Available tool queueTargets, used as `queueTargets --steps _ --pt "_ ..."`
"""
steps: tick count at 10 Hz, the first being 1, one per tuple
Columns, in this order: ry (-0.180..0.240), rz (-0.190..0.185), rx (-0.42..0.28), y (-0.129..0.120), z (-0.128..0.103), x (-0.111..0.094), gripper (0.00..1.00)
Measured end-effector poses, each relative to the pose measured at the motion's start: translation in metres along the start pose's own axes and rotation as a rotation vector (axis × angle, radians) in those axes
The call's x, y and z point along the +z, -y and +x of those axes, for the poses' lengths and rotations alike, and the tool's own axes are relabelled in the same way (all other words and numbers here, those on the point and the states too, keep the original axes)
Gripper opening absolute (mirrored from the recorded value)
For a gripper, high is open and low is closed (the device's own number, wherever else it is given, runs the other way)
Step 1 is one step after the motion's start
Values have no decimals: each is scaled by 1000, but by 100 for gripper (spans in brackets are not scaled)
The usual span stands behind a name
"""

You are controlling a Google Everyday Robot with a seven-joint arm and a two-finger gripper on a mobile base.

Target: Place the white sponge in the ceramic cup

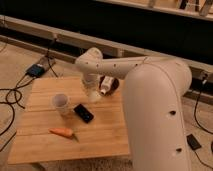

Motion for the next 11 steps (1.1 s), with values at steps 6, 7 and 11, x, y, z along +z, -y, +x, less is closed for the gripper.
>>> queueTargets --steps 6,7,11 --pt "208 -29 -63 -42 -74 -49 3" --pt "235 -45 -72 -53 -80 -56 3" --pt "309 -108 -122 -98 -89 -79 3"
